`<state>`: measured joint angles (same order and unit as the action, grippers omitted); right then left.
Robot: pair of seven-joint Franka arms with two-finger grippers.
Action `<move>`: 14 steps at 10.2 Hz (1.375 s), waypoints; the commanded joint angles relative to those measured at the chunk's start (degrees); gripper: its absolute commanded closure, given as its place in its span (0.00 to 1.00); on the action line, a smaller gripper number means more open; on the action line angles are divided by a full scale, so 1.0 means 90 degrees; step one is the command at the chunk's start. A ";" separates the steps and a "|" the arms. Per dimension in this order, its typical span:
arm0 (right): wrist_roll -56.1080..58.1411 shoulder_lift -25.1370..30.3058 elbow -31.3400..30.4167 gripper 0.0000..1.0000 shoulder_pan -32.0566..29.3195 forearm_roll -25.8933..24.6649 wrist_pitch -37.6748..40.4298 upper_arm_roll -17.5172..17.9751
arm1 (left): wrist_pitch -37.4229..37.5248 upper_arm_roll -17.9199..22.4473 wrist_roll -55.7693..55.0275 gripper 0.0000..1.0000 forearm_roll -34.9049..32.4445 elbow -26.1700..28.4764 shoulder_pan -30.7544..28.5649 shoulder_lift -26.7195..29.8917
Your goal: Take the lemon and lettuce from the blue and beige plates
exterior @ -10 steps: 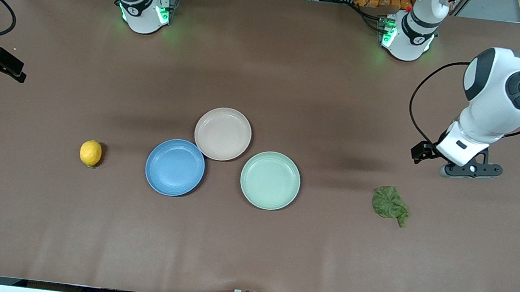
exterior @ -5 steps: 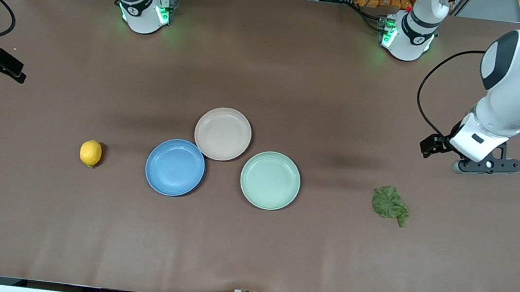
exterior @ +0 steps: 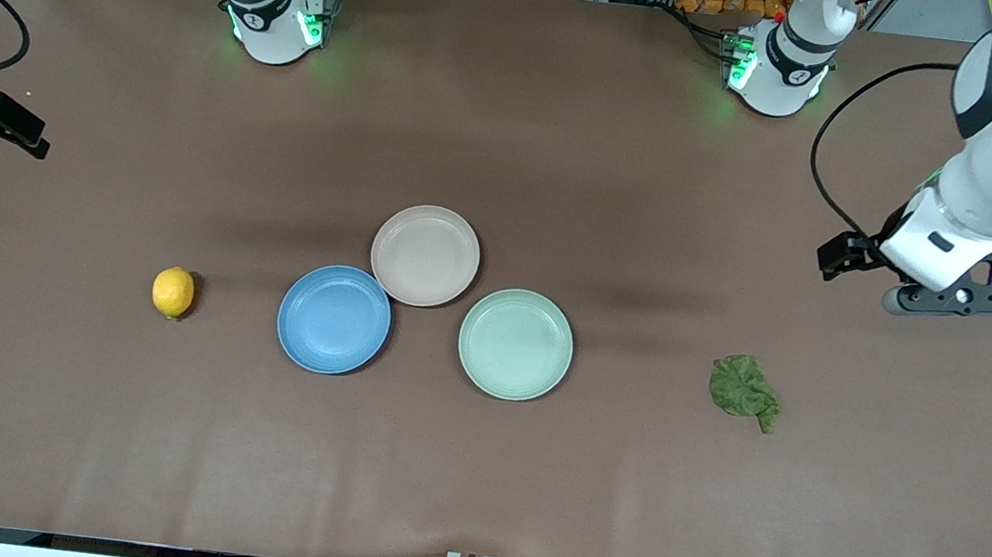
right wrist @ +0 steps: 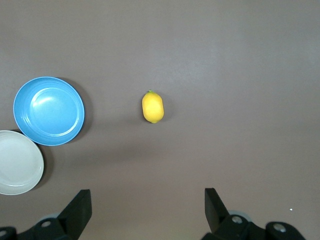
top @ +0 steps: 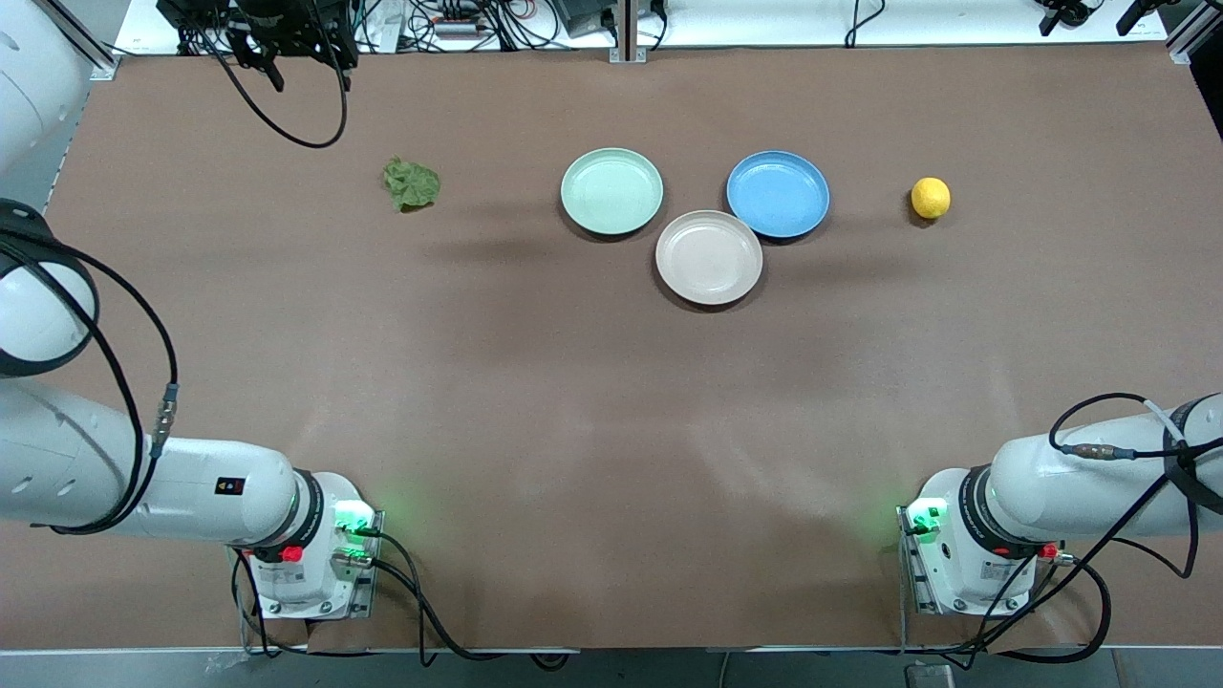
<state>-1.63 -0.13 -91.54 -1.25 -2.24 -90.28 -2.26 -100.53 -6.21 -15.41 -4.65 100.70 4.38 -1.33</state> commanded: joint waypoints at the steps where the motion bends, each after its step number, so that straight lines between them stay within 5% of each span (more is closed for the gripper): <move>1: -0.0024 -0.0073 0.0171 0.00 -0.0076 -0.0054 0.0129 0.0066 | 0.0765 -0.0032 0.0120 0.00 0.0107 -0.0621 -0.0028 0.0011; 6: -0.0024 -0.0073 0.0171 0.00 -0.0066 -0.0054 0.0129 0.0066 | 0.1442 -0.0023 0.0482 0.00 0.0360 -0.0885 -0.0106 0.0304; 14: -0.0024 -0.0073 0.0171 0.00 -0.0056 -0.0054 0.0129 0.0066 | 0.1433 -0.0071 0.0677 0.00 0.0458 -0.1335 -0.0282 0.0578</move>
<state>-1.63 -0.22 -91.33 -1.25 -2.24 -90.15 -2.21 -88.66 -6.28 -11.15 -1.78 88.66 2.92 2.10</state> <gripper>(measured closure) 0.000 0.000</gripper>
